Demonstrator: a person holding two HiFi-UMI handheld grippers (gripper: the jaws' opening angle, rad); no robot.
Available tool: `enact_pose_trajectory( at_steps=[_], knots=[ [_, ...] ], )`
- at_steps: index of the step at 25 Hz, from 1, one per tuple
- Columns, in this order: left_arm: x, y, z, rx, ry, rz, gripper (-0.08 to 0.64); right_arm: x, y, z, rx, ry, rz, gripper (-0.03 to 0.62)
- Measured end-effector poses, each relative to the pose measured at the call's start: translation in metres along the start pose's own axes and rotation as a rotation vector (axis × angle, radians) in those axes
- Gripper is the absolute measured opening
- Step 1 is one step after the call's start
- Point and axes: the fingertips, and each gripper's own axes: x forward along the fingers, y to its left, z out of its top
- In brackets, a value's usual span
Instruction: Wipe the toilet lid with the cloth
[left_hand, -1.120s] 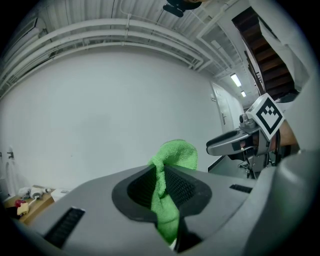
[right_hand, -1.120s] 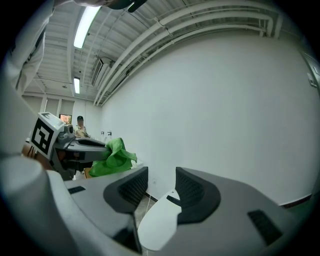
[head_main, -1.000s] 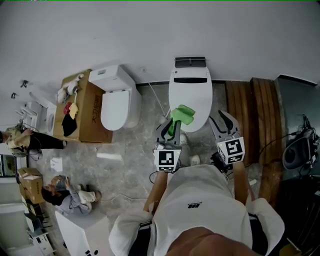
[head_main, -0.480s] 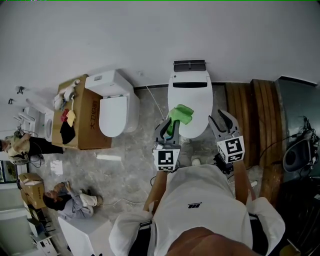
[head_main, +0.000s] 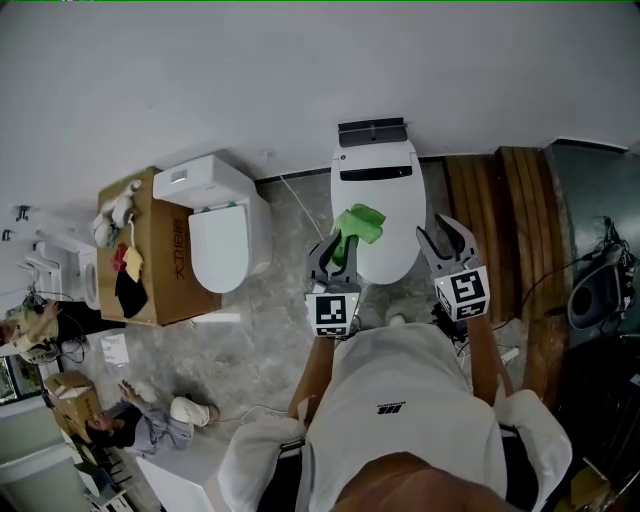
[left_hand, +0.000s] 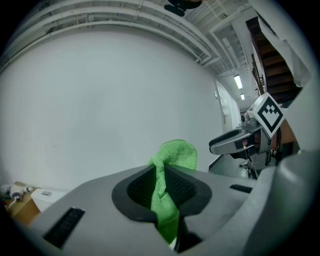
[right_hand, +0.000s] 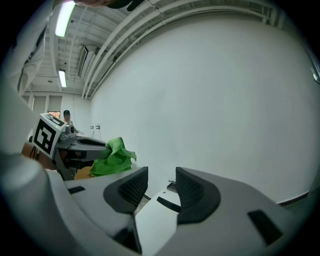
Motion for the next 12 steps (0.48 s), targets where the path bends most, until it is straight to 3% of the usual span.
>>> enact_pose_trajectory(
  at_steps=[12],
  knots=[
    [0.090,0.053,-0.022,-0.046,0.018,-0.111,0.067,0.091,-0.028,0.000,0.004,0.067,-0.080,0.182]
  ],
)
